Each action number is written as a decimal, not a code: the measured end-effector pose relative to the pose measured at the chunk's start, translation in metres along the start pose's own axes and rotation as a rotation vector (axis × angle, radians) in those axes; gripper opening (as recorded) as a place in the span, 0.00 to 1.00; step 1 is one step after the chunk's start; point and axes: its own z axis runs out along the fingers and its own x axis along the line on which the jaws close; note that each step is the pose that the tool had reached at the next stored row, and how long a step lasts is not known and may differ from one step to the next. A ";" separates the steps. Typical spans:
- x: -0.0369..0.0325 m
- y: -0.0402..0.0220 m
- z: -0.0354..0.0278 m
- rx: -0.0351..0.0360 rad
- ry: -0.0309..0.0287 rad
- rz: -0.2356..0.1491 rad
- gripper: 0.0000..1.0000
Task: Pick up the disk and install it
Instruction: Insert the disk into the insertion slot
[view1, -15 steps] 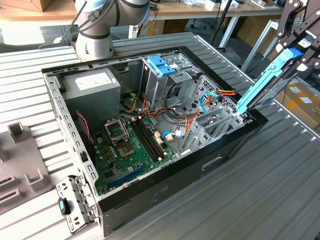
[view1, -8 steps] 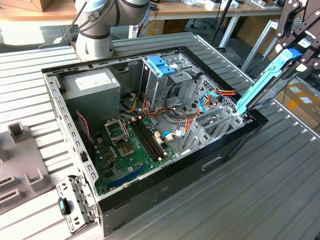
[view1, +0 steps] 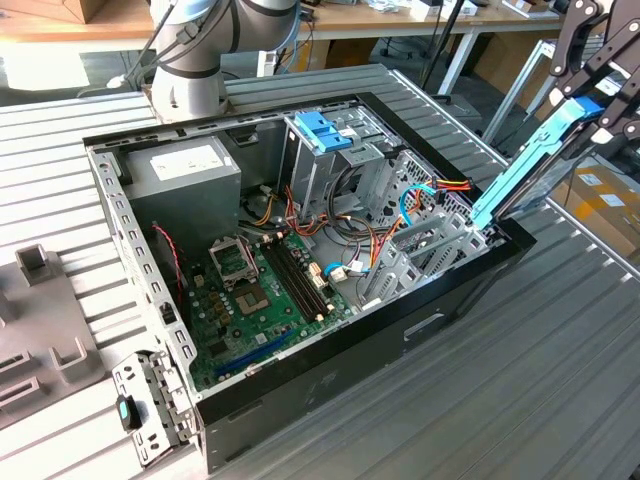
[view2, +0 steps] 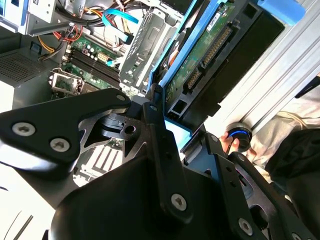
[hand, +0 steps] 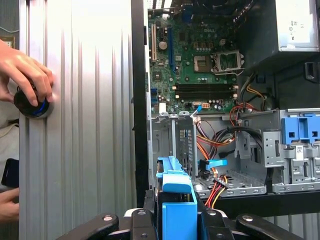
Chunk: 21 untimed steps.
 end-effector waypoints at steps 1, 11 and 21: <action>0.0000 0.0002 0.0001 0.0000 0.0000 0.000 0.37; 0.0004 0.0074 0.0027 0.0000 0.0000 0.000 0.37; 0.0006 0.0089 0.0043 0.0000 0.0000 0.000 0.37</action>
